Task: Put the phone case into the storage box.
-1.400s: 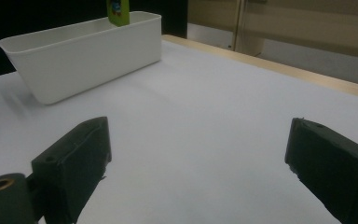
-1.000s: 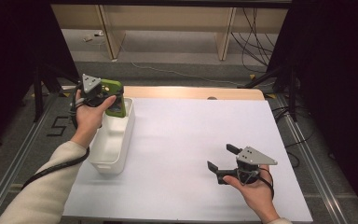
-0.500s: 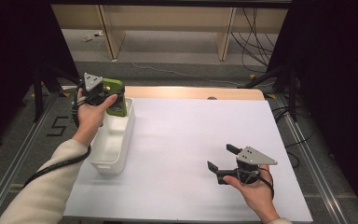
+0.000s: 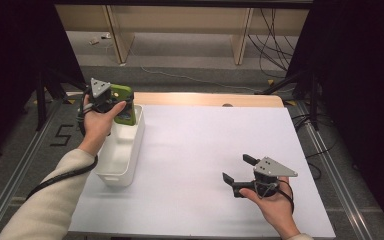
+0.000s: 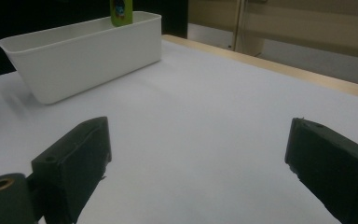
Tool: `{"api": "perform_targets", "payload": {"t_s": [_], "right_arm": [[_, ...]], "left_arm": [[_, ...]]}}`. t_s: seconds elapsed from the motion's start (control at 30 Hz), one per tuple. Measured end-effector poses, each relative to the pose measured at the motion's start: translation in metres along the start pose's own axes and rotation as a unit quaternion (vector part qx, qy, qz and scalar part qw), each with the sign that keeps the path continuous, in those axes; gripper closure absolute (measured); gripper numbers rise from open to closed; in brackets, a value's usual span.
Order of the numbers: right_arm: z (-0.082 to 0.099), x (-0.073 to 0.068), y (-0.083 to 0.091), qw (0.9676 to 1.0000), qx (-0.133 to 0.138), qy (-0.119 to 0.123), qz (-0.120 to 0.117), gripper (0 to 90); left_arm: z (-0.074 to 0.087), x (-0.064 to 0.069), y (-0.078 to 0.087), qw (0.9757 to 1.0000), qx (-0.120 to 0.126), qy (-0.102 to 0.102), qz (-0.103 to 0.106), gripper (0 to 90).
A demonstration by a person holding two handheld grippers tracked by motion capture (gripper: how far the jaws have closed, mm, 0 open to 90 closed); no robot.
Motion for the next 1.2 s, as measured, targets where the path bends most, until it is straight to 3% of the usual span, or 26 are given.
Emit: {"api": "perform_targets", "payload": {"t_s": [1.2], "right_arm": [[-0.0012,-0.0017,0.0020,0.9999,0.002,0.007,-0.007,8.3]], "left_arm": [[0.0025,-0.0042,-0.0053,1.0000,-0.006,0.002,-0.003,16.0]]}}
Point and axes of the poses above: each handheld gripper's, and its own axes: y roughly backward along the jaws, z roughly out of its underside, x roughly to its right, the point moved 9 cm from there along -y, roughly forward along the jaws, and after that the axes turned 2 degrees about -z, right-handed, at the moved point
